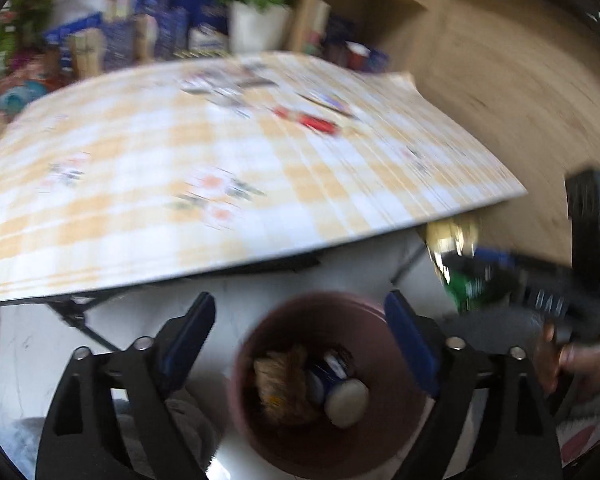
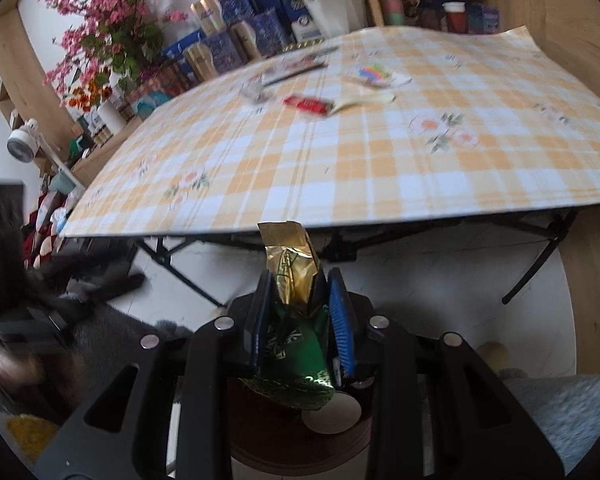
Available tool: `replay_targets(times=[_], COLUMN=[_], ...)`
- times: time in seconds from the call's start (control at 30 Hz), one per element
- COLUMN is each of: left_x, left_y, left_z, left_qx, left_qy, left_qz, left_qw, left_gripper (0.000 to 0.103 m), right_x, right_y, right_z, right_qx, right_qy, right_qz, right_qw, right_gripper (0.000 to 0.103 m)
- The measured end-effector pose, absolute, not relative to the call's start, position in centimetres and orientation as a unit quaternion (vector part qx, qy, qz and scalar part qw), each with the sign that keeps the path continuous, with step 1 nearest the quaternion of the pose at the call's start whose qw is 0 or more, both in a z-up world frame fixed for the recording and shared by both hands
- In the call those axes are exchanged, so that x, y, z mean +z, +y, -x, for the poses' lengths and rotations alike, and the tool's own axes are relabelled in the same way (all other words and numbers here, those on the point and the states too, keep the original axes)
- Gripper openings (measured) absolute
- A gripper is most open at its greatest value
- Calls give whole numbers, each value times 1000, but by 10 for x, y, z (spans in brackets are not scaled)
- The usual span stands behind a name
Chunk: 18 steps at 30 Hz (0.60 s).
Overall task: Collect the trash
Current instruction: 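Hold both grippers over the brown bin and open them to drop wrapper and lid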
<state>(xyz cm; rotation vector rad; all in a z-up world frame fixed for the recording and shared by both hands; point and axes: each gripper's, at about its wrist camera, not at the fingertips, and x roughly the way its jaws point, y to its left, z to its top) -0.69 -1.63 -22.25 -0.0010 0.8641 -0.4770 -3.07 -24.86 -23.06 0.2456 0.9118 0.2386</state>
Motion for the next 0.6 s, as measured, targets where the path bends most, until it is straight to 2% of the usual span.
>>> replay_targets(times=[0.33,0.6], left_x=[-190,-204], left_y=[40,45], left_z=[18,22], left_qx=[-139,-97], left_qy=[345,354], left_qz=[1,-5], left_qw=[928,930], left_gripper=[92,93], right_x=[-270,-287], right_y=[-215,-199], right_z=[28,31], right_qx=[146,158], right_qy=[490,514], right_qz=[-70,-33], right_qw=[857,842], right_gripper=[31,31])
